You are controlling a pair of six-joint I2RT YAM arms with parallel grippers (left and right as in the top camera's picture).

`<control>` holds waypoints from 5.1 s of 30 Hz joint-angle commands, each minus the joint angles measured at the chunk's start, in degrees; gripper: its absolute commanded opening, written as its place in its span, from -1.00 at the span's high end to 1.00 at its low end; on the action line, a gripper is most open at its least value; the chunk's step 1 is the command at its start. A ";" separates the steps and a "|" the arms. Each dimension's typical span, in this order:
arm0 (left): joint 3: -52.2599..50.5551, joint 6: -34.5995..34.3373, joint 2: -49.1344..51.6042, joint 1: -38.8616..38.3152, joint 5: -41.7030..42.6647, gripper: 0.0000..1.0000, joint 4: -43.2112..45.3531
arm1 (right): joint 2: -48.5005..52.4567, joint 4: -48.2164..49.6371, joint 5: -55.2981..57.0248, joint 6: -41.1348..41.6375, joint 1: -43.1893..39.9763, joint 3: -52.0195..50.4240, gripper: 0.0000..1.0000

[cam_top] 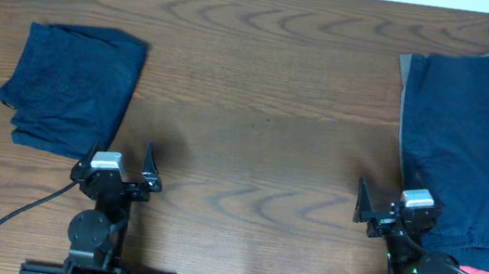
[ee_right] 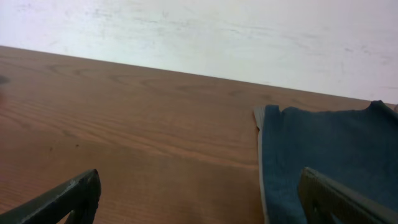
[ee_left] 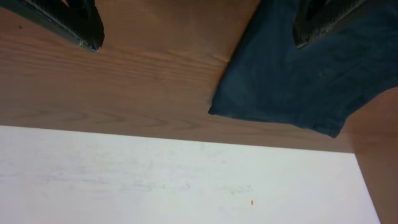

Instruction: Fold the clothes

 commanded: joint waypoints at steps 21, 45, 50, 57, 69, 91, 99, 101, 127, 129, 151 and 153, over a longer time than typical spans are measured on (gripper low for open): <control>-0.85 -0.04 0.00 0.31 -0.48 -0.96 -2.58 | 0.07 0.09 -0.26 -0.74 -0.33 -0.22 -0.98; -0.85 -0.04 0.00 0.31 -0.48 -0.96 -2.58 | 0.07 0.09 -0.24 -0.74 -0.33 -0.22 -0.98; -0.85 -0.04 0.00 0.31 -0.48 -0.96 -2.56 | 0.07 0.09 -0.24 -0.74 -0.33 -0.22 -0.98; -0.85 -0.04 0.00 0.31 -0.48 -0.96 -2.58 | 0.07 0.09 -0.26 -0.74 -0.33 -0.22 -0.98; -0.85 -0.04 0.00 0.31 -0.48 -0.96 -2.58 | 0.07 0.09 -0.26 -0.74 -0.33 -0.22 -0.99; -0.85 -0.04 0.00 0.31 -0.48 -0.96 -2.56 | 0.07 0.09 -0.46 -0.72 -0.33 -0.22 -0.98; -0.85 -0.07 0.00 0.31 -0.46 -0.96 -2.54 | 0.07 0.09 -0.48 -0.72 -0.33 -0.22 -0.98; -0.85 -0.35 0.00 0.31 -0.44 -0.96 -2.56 | 0.07 0.15 -0.52 -0.70 -0.33 -0.22 -0.98; 31.36 -8.92 32.68 0.28 11.34 -0.96 -30.34 | 31.52 -26.40 3.26 6.84 -0.35 25.00 -0.98; 35.76 -8.92 37.83 0.28 11.39 -0.96 -35.52 | 37.16 -29.38 3.65 6.75 -0.35 28.55 -0.99; 45.42 -15.34 62.12 0.28 14.53 -0.96 -52.39 | 60.94 -44.96 38.58 35.76 -0.46 32.22 -0.20; 45.42 -15.34 62.12 0.28 14.53 -0.96 -52.41 | 61.81 -44.98 38.58 35.76 -0.46 31.98 0.03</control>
